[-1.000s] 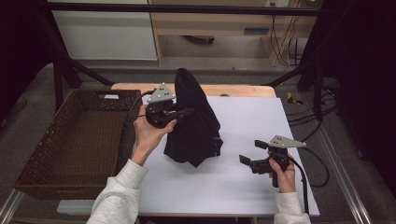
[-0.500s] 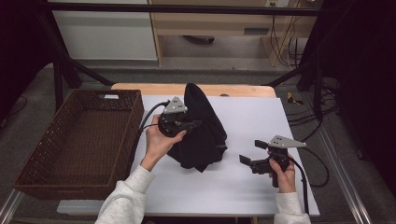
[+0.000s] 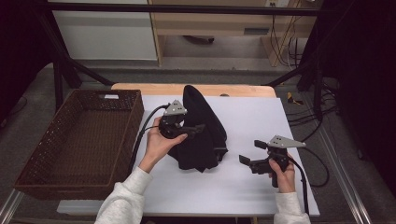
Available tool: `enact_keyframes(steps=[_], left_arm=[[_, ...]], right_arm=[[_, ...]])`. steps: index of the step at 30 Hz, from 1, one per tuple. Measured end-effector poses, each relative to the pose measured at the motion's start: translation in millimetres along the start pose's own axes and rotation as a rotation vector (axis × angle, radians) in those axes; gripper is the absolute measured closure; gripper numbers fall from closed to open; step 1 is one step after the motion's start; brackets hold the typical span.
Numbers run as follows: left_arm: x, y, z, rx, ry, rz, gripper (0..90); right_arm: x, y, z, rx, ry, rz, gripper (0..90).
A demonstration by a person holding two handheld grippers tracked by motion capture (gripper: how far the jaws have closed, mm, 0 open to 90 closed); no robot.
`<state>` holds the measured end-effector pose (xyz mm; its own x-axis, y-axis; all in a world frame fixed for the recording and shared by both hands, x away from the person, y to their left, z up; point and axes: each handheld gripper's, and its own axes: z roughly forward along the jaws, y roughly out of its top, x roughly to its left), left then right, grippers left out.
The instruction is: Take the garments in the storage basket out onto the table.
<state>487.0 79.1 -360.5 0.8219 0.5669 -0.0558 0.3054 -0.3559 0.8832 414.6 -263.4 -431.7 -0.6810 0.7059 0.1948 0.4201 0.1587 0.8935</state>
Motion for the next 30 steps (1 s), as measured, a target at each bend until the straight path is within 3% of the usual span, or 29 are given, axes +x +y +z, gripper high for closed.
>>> enact_keyframes(steps=[9, 14, 18, 30], left_arm=[[2.8, -5.4, -9.1, 0.009, 0.012, -0.043, 15.9], [4.2, -11.0, -16.5, 0.019, 0.031, -0.058, 7.3], [4.7, -18.1, -23.8, 0.022, 0.054, -0.067, 4.6], [5.0, -51.4, -45.4, 0.015, 0.061, -0.128, 2.8]], right_arm=[[-0.1, 0.0, 0.1, 0.0, 0.001, 0.003, 4.3], [-0.1, -0.1, 0.3, 0.0, 0.001, 0.003, 4.2], [0.1, -0.3, 0.6, 0.003, 0.001, 0.002, 4.3], [0.2, -0.8, 2.0, 0.007, 0.002, 0.0, 4.2]])
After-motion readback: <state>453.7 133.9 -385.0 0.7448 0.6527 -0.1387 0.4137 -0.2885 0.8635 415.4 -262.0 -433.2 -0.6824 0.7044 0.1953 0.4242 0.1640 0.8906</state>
